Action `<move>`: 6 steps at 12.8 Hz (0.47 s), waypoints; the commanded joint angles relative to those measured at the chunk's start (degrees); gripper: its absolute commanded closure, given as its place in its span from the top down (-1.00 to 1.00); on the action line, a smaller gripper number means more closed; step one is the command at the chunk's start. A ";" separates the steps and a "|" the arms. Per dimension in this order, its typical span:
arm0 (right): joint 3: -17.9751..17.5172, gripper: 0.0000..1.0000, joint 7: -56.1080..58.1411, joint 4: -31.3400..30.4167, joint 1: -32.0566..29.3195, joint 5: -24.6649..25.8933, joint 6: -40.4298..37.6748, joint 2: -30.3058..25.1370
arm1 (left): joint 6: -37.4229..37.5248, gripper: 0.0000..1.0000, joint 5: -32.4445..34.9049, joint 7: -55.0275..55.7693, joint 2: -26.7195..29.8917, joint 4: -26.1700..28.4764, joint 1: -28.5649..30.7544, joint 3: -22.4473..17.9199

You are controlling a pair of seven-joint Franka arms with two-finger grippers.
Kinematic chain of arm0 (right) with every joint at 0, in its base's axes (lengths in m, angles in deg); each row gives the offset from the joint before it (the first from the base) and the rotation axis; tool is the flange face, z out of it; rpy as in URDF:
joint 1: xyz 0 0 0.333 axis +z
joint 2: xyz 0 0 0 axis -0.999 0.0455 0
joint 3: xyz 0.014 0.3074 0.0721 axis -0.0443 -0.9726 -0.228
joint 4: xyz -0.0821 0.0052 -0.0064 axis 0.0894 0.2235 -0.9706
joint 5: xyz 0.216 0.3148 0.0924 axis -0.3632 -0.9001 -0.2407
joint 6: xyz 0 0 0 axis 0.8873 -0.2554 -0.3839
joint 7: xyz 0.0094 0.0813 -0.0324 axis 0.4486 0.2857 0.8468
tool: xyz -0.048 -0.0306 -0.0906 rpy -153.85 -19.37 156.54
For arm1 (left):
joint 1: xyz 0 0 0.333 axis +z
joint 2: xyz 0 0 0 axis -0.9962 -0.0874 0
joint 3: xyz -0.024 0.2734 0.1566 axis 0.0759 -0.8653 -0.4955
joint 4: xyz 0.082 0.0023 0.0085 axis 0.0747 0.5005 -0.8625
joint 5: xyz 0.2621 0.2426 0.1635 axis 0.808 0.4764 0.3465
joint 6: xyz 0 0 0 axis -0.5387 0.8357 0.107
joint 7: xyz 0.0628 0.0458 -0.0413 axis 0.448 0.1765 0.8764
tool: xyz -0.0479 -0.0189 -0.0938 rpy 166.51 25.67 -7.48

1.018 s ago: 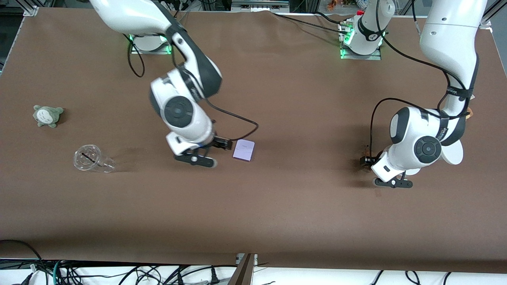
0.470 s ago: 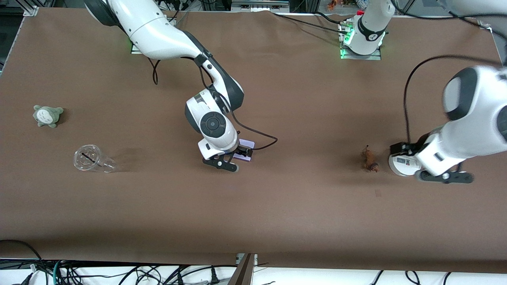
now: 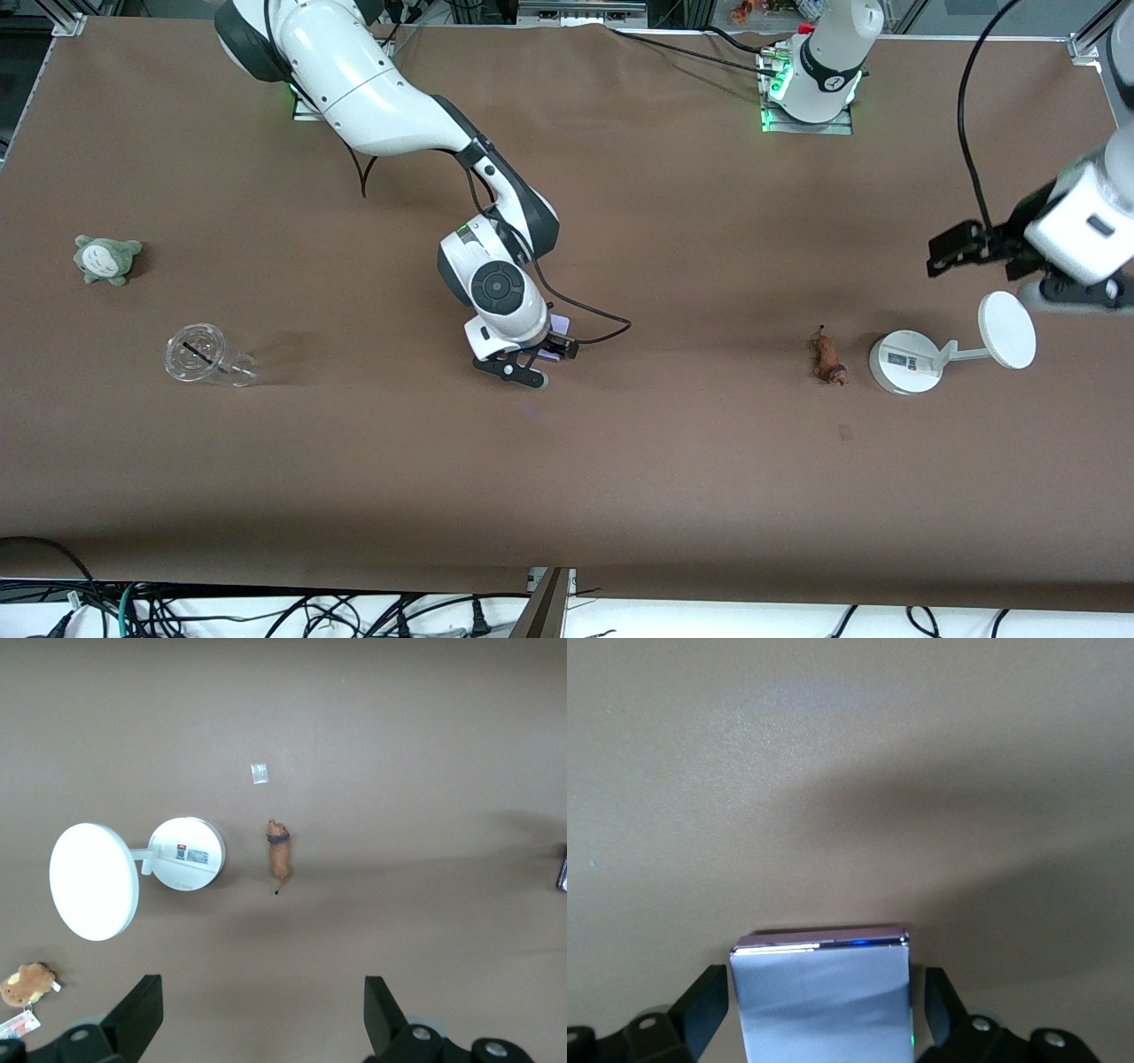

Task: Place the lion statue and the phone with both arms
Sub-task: 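Release the lion, raise the left gripper while the right gripper lifts the phone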

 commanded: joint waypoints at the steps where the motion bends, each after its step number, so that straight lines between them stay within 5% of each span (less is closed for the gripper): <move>1: 0.37 0.92 -0.90 2.13 0.59 -0.27 -0.13 1.67 | -8.14 1.00 -0.93 -0.99 10.36 16.52 1.19 0.16; 3: 0.54 -0.65 -0.55 2.12 0.59 -0.01 -0.48 1.67 | -5.95 1.00 -0.84 -0.99 8.88 13.83 1.19 0.34; 4: 0.72 -0.90 -0.29 2.12 0.16 0.26 -1.27 0.98 | -5.16 1.00 -0.67 -0.99 8.26 13.03 1.11 0.51; 6: 1.85 -0.93 4.59 2.30 -0.81 0.96 -9.41 -2.35 | -4.89 1.00 -0.67 -0.90 8.26 12.93 1.02 0.69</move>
